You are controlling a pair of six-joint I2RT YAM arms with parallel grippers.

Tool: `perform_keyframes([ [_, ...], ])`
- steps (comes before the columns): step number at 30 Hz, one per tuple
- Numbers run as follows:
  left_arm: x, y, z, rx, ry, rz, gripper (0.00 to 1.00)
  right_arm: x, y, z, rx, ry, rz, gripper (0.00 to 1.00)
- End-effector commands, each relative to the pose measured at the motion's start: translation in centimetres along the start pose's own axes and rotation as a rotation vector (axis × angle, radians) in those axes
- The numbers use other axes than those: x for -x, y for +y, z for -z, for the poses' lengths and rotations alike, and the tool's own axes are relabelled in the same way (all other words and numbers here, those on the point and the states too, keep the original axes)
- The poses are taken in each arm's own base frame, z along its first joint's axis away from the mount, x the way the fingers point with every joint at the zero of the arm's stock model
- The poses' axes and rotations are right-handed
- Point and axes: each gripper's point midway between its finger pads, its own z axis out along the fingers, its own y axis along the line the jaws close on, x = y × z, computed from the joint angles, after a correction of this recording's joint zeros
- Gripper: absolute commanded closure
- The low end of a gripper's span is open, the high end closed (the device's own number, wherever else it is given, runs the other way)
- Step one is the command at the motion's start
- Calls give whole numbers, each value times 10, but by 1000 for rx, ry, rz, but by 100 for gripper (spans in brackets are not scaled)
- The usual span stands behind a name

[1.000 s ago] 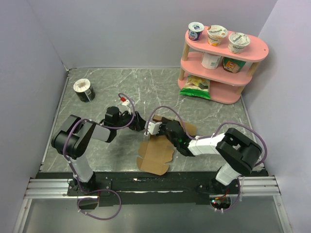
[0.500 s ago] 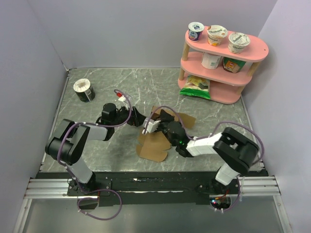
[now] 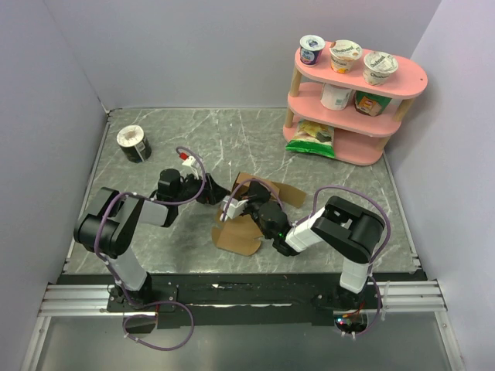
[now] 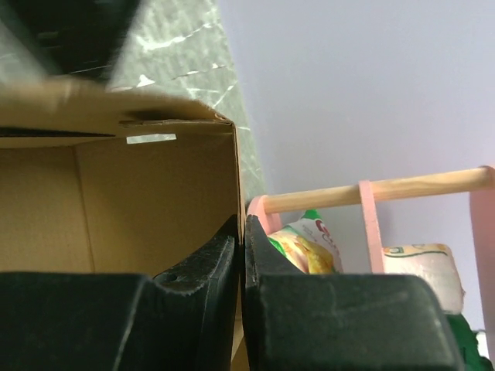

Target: Fold the paper box

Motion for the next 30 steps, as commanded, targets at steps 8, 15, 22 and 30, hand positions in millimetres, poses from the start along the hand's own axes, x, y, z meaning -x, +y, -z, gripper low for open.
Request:
perform_keyframes([
  [8,0,-32,7,-109,-39,-118,13,12,-29,4,-101,-34,-95,88],
  [15,-2,-37,2,-59,-70,-206,9,12,-16,4,-51,-39,-117,87],
  [22,13,-31,-8,16,-123,-246,8,15,-12,7,-4,-50,-166,87],
  [30,22,-38,-15,32,-194,-268,13,12,-2,9,33,-37,-186,87],
])
